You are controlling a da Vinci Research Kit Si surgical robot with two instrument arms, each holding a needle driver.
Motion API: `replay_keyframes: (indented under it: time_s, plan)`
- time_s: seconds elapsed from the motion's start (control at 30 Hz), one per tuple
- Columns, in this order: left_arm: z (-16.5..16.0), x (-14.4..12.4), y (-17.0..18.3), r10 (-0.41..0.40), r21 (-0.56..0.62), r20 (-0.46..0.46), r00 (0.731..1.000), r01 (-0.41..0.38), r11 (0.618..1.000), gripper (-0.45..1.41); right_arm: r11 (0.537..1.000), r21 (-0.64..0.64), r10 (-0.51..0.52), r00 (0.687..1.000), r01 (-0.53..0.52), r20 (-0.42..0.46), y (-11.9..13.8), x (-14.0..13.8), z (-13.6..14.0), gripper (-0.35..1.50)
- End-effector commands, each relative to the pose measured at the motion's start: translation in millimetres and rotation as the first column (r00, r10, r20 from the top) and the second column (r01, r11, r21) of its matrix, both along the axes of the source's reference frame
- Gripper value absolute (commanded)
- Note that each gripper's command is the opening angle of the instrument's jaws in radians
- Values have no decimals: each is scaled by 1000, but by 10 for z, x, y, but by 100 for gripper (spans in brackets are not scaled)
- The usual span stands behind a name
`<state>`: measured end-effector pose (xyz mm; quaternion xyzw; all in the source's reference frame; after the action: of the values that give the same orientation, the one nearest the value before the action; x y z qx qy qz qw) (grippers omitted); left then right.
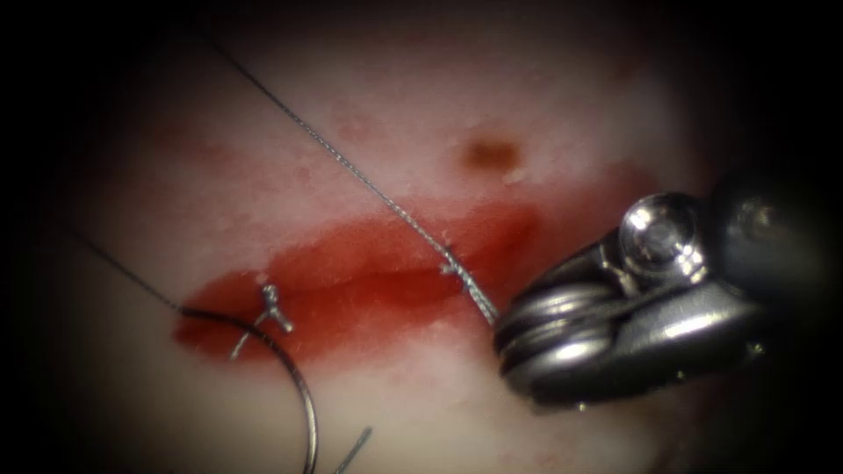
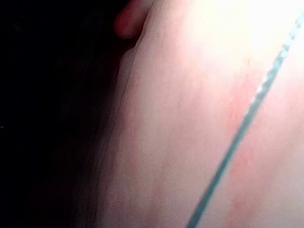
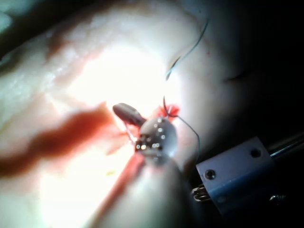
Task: Wound Closure
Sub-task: Pull the right gripper down and the left gripper up.
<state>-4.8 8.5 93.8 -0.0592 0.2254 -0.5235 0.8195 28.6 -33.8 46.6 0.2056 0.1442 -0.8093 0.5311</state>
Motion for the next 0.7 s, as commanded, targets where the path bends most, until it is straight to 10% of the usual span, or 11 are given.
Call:
replay_keyframes:
  time_s: [0.03,0.7]
  plan:
    - [-2,-1,12,-5,-4,-7,1000,5,1000,-45,1000,-5,-4,1000,4,-10,8,18,-3,-35]
    - [23,-1,-9,-193,-45,-104,976,190,981,-45,998,-37,-43,997,41,-62,-5,15,17,-35]
